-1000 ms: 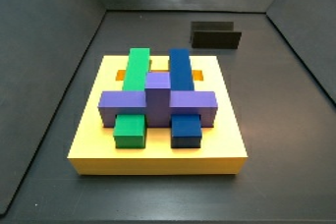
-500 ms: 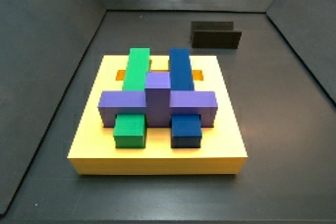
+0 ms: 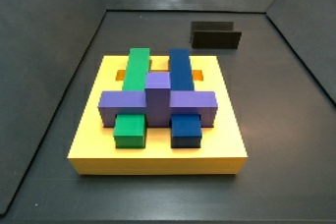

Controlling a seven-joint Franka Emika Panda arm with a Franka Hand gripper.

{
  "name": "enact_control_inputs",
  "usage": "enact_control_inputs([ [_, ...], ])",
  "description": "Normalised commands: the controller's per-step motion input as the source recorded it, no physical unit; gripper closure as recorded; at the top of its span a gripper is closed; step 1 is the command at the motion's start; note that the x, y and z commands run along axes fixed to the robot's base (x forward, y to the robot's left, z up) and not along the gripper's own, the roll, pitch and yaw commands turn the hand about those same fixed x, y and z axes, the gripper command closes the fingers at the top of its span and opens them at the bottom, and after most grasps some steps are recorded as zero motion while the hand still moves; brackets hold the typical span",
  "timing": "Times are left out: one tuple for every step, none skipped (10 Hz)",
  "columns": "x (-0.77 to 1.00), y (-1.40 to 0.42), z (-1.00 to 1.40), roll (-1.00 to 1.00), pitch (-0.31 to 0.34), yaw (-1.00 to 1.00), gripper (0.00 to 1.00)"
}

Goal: Pick up the red object. Move up. Move to above the board. Insert the red object.
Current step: Move to above the board, then insert the red object.

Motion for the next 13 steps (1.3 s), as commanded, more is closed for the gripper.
enact_control_inputs([
  [0.2, -1.4, 0.16, -0.01, 0.087, 0.01, 1.0],
  [0.22, -1.4, 0.16, 0.0, 0.119, 0.01, 1.0],
  [0.24, -1.4, 0.17, 0.0, 0.144, 0.01, 1.0],
  [0.29, -1.4, 0.18, 0.0, 0.166, 0.01, 1.0],
  [0.21, -0.9, 0.13, 0.02, 0.164, 0.01, 1.0],
  [0.17, -0.64, 0.1, 0.02, 0.163, 0.01, 1.0],
  [0.09, -0.23, 0.04, 0.03, 0.117, 0.01, 1.0],
  [-0.06, 0.0, -0.75, 0.31, -0.027, 0.0, 1.0],
  [0.06, 0.57, -0.86, 0.25, -0.026, 0.0, 1.0],
  [0.0, 0.56, -0.84, 0.27, -0.024, 0.0, 1.0],
  [0.0, 0.02, -0.89, 0.24, -0.051, 0.0, 1.0],
  [0.0, -0.19, -0.93, 0.2, -0.087, 0.0, 1.0],
  [0.0, -0.29, -0.94, 0.12, -0.133, 0.01, 1.0],
])
